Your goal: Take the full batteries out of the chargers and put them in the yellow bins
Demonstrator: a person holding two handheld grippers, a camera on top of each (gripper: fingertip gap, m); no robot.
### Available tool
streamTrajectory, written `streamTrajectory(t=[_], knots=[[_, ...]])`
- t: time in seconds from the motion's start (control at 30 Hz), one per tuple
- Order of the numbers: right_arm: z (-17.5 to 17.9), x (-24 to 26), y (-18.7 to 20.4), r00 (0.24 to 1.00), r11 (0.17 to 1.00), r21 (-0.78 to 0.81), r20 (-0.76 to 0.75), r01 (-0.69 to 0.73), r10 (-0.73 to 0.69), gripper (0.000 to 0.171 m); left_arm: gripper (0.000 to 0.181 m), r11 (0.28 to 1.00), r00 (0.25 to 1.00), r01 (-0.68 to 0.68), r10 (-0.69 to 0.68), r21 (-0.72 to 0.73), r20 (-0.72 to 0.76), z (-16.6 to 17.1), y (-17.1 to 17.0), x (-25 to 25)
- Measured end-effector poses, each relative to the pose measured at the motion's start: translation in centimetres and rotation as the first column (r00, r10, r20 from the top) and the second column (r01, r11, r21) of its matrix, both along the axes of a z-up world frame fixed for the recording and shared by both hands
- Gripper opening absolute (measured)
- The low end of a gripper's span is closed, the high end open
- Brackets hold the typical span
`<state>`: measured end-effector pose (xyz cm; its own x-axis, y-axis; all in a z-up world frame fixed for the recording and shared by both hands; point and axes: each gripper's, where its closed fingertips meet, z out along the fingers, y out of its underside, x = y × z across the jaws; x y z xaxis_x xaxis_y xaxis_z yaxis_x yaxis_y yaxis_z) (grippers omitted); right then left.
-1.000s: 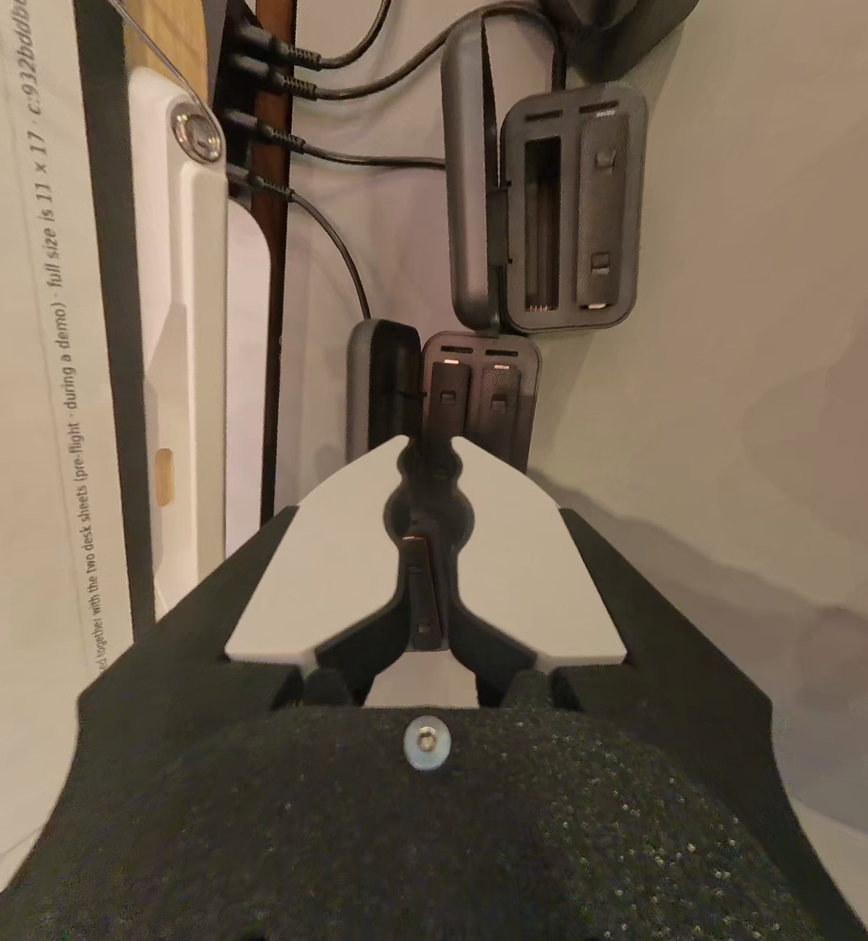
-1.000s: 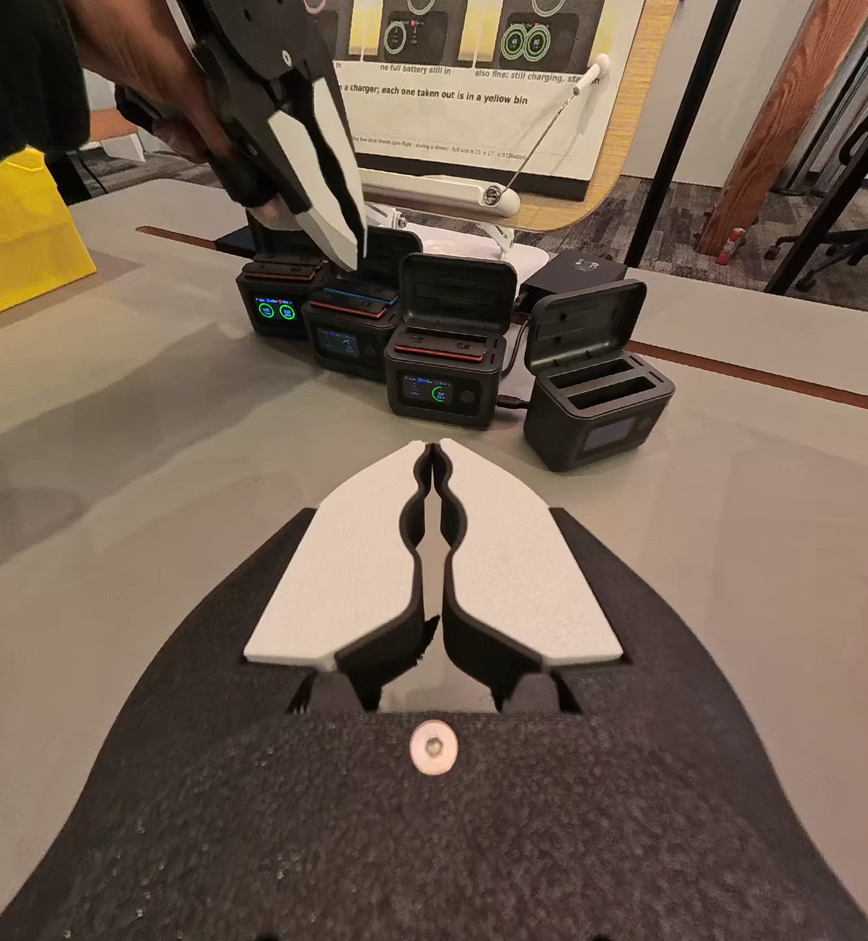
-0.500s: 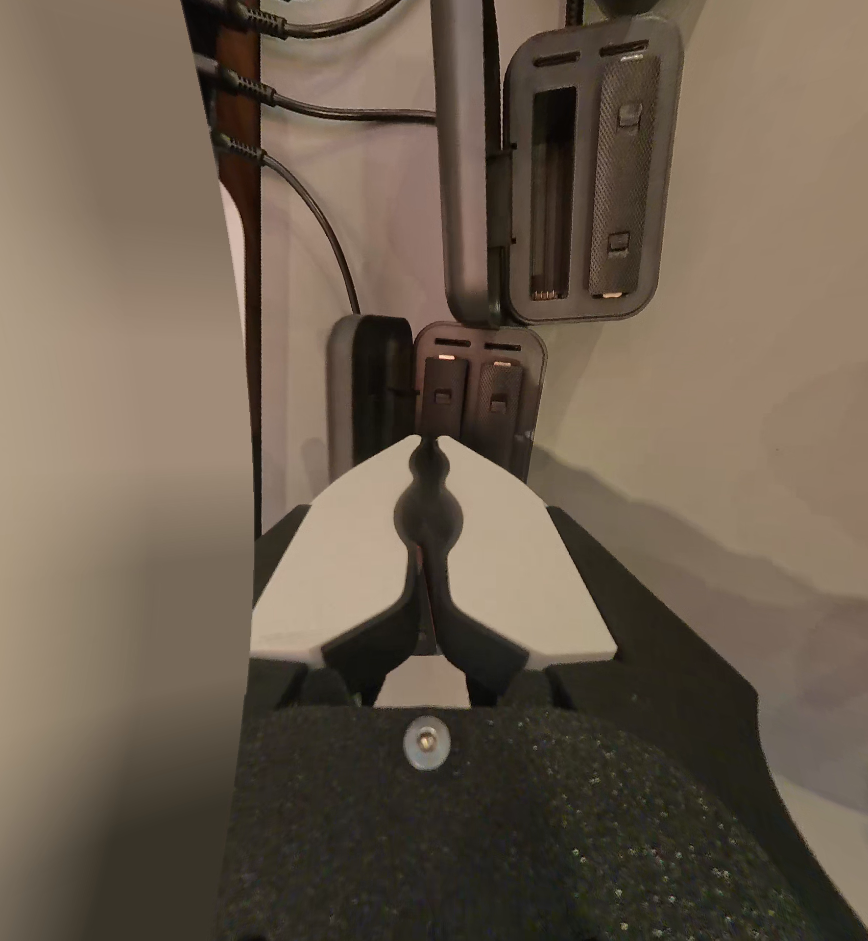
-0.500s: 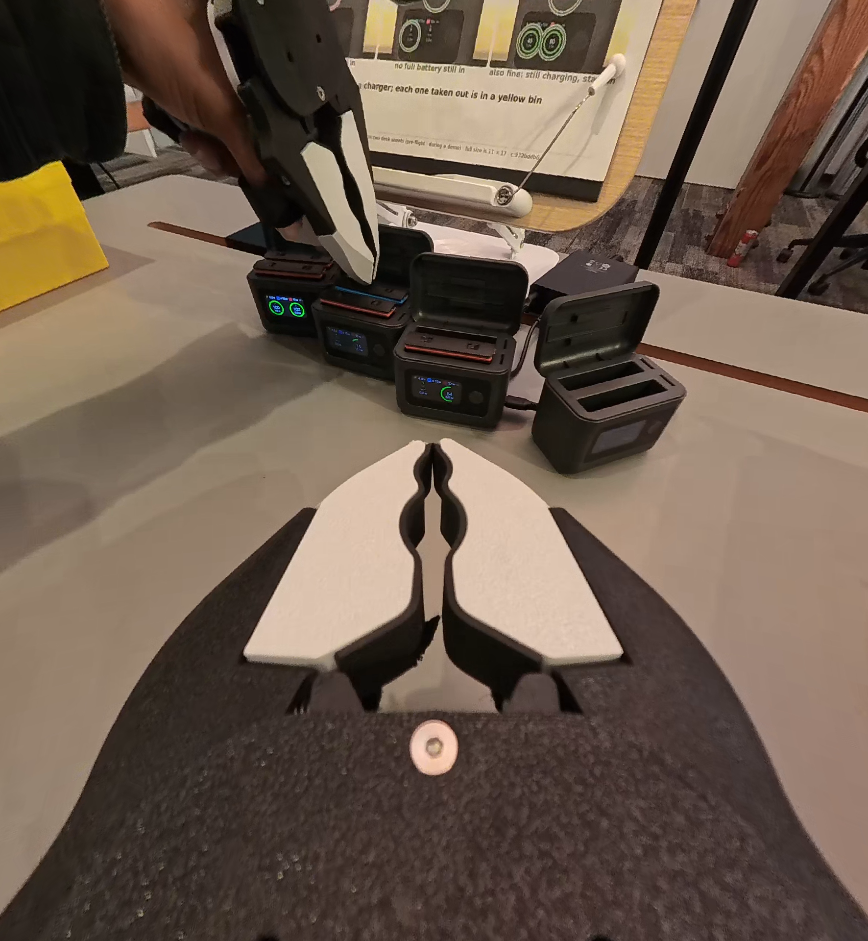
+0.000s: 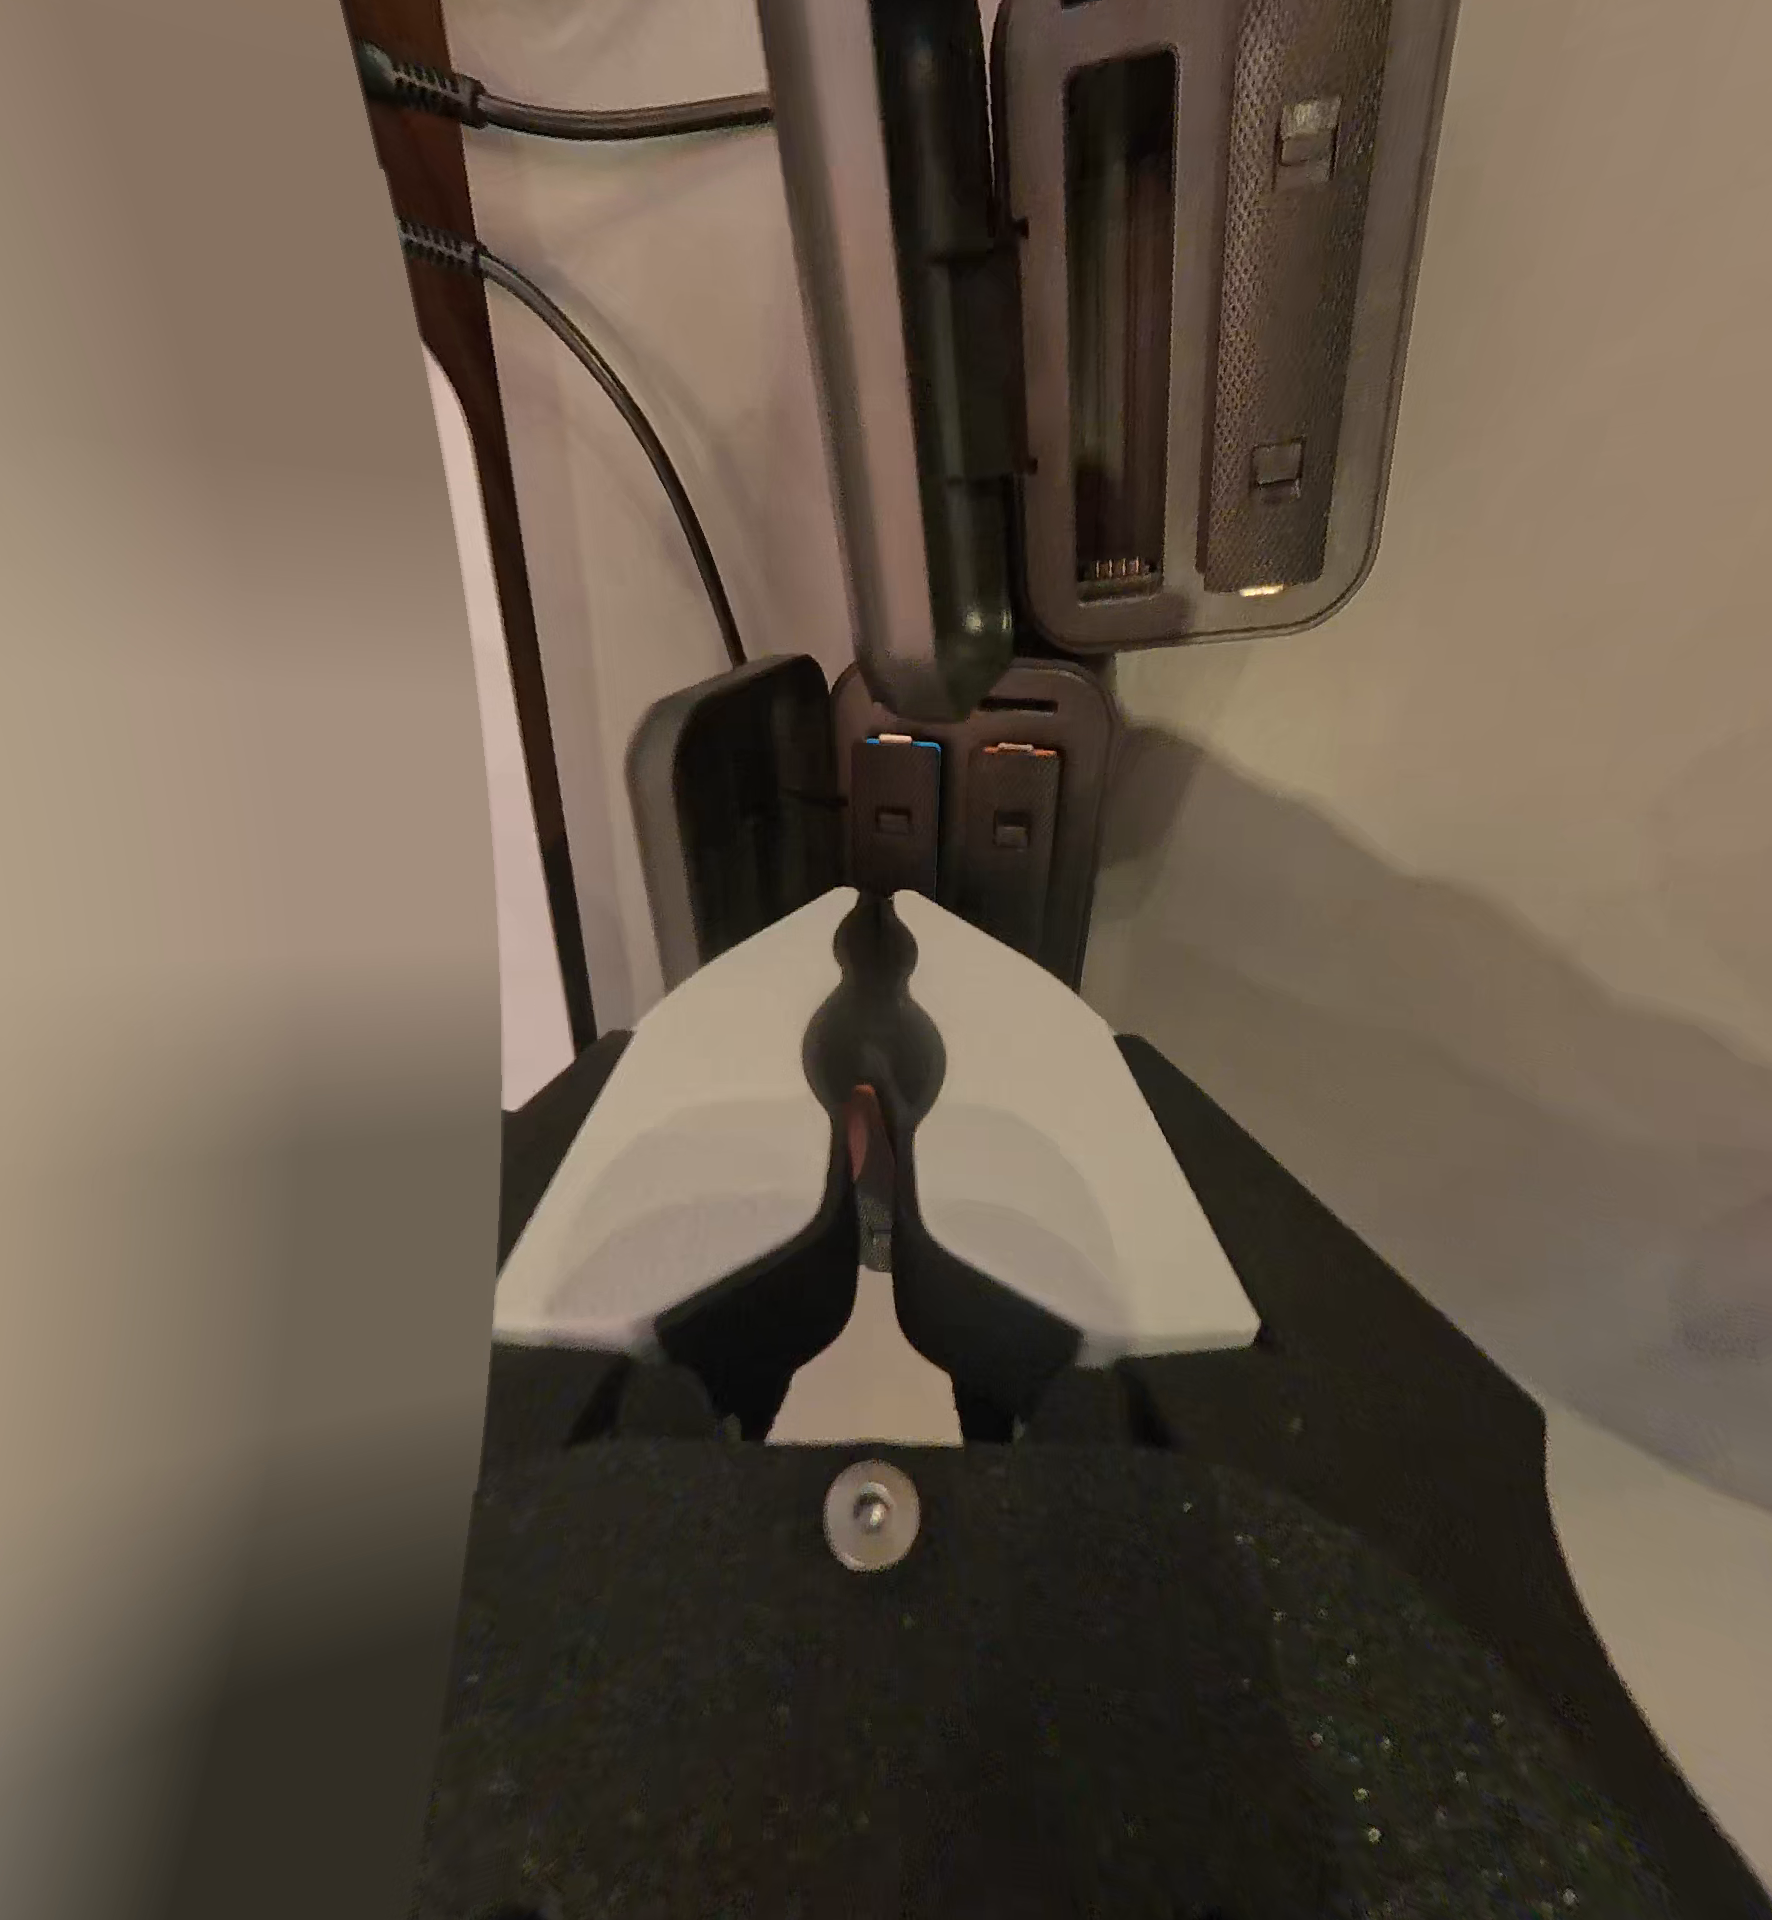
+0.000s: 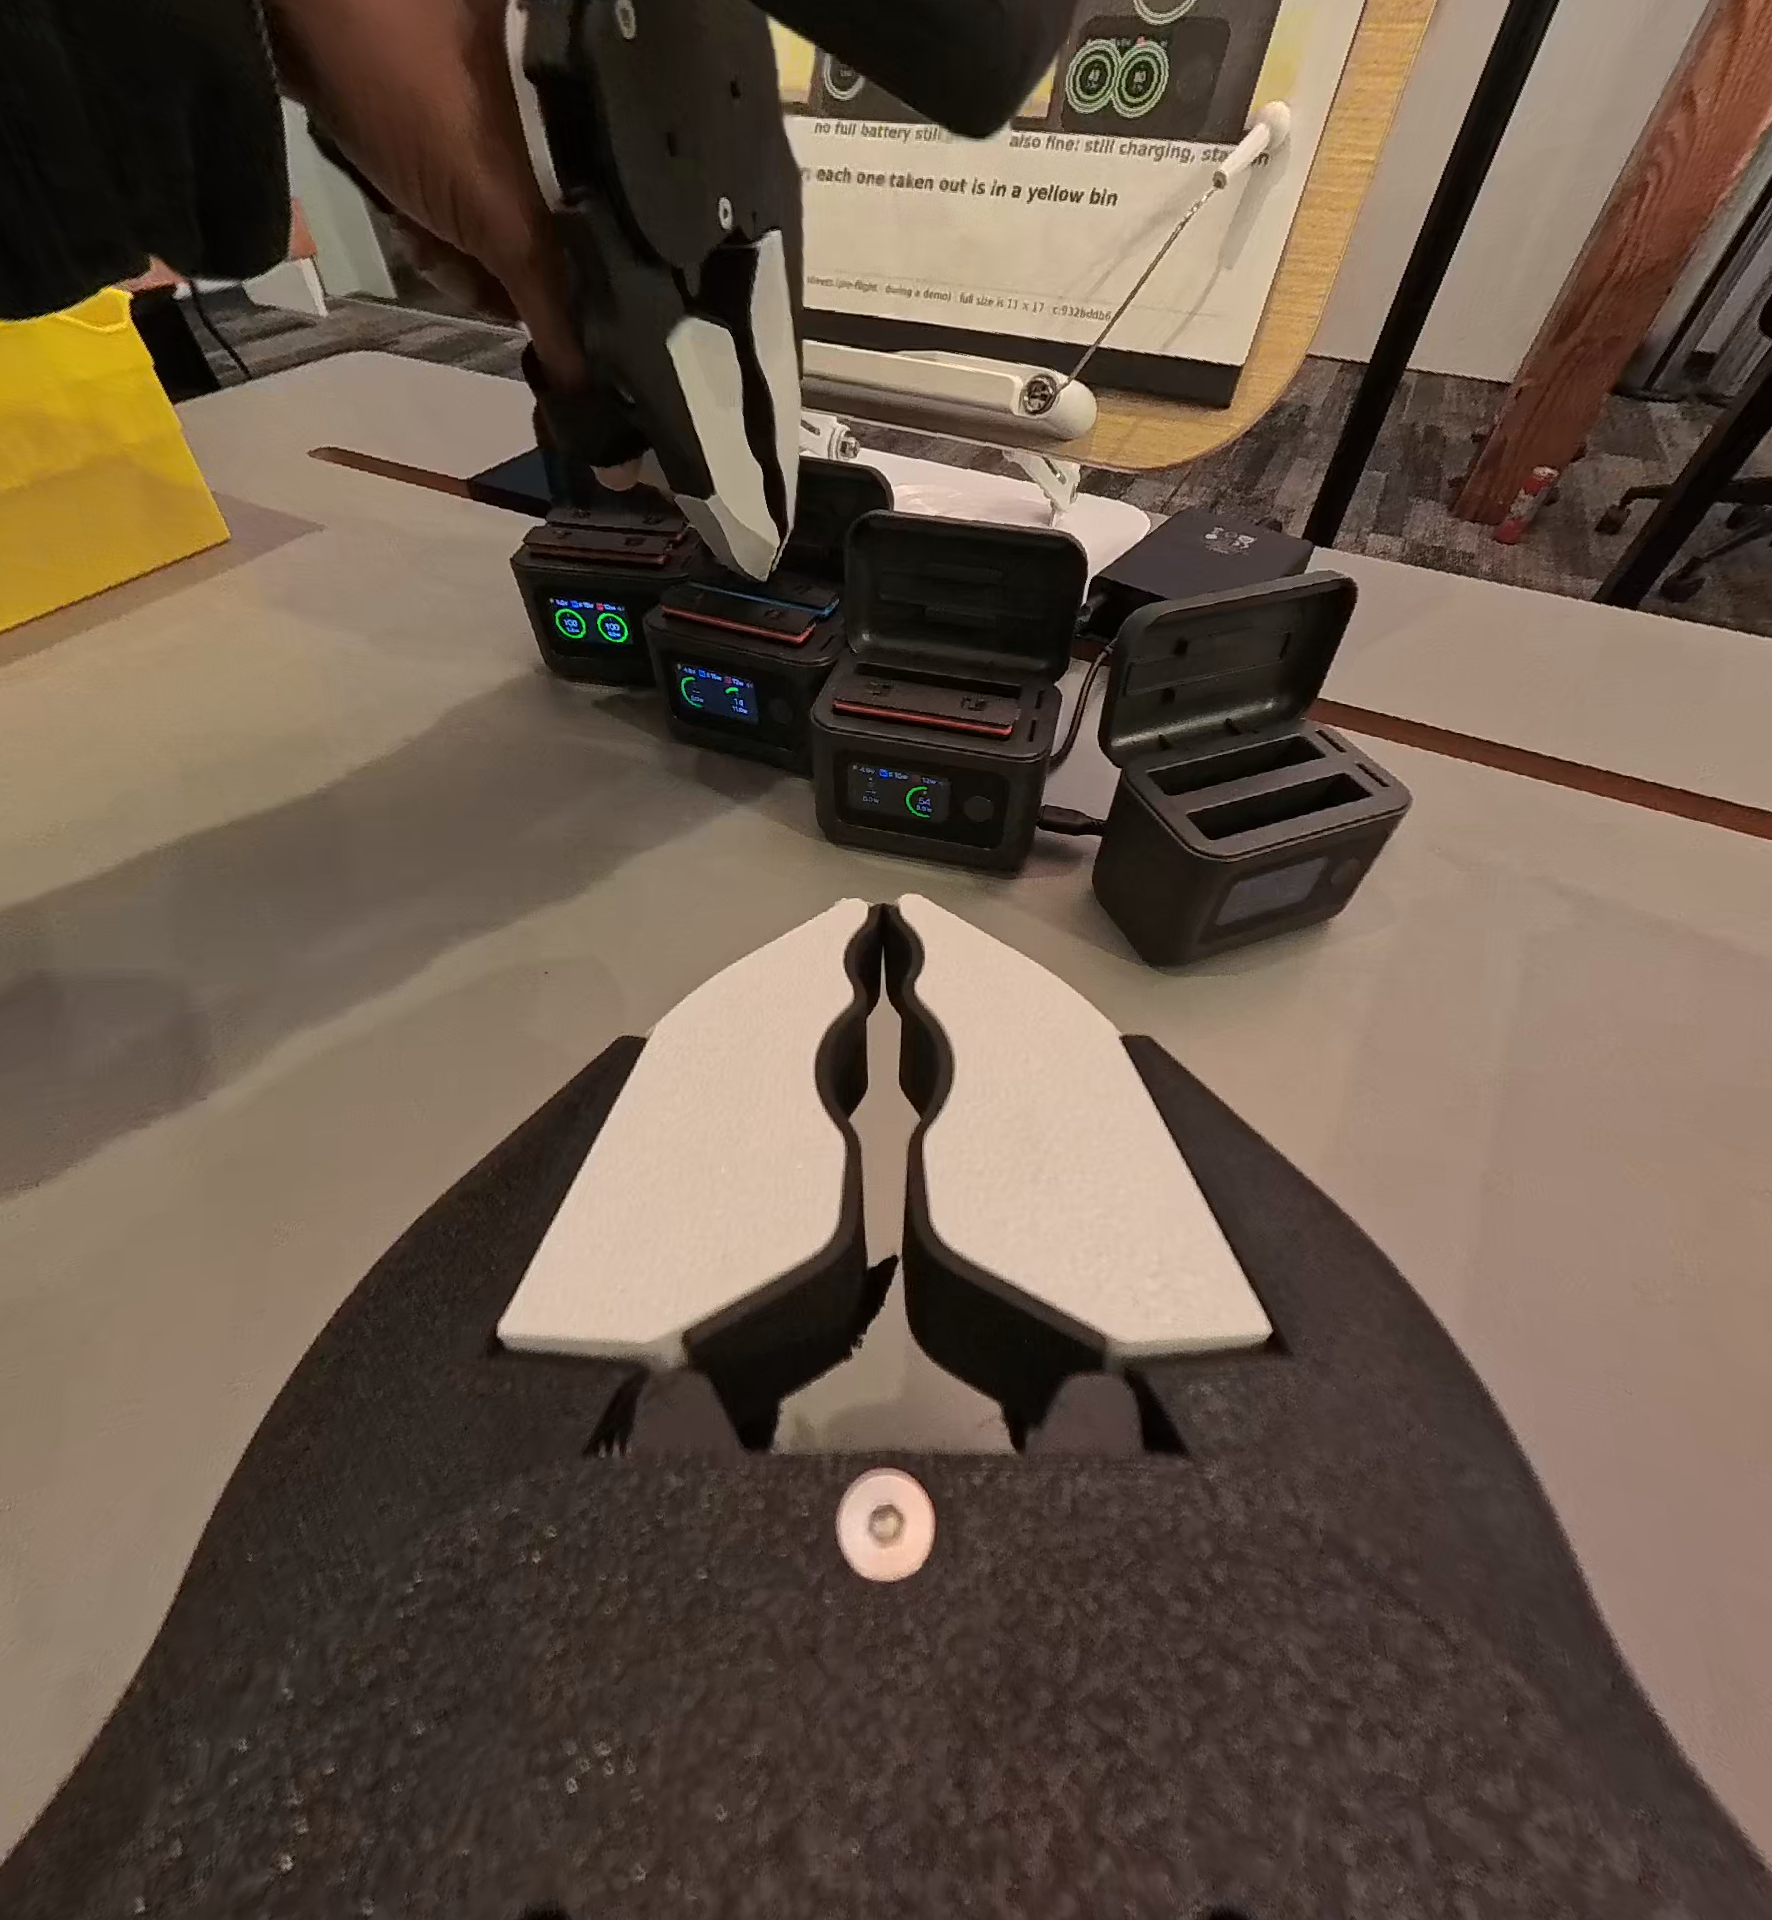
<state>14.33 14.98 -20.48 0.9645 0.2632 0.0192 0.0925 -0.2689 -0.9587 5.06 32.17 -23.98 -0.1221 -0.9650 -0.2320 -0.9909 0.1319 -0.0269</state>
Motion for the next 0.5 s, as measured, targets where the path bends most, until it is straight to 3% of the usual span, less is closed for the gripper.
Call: streamTrajectory(t=[0.3,0.5], knots=[[0.16,0.18,0.0,1.0,1.0,0.002,-0.006,0.001,-0.001,0.0,0.0,0.998,0.995,0.045,-0.042,0.032,-0.09,0.0,-0.42,0.92],[0.24,0.25,0.0,1.0,1.0,0.002,-0.014,0.0,0.0,0.0,0.0,0.999,0.999,0.048,-0.048,0.012,-0.021,0.25,-0.36,0.73]])
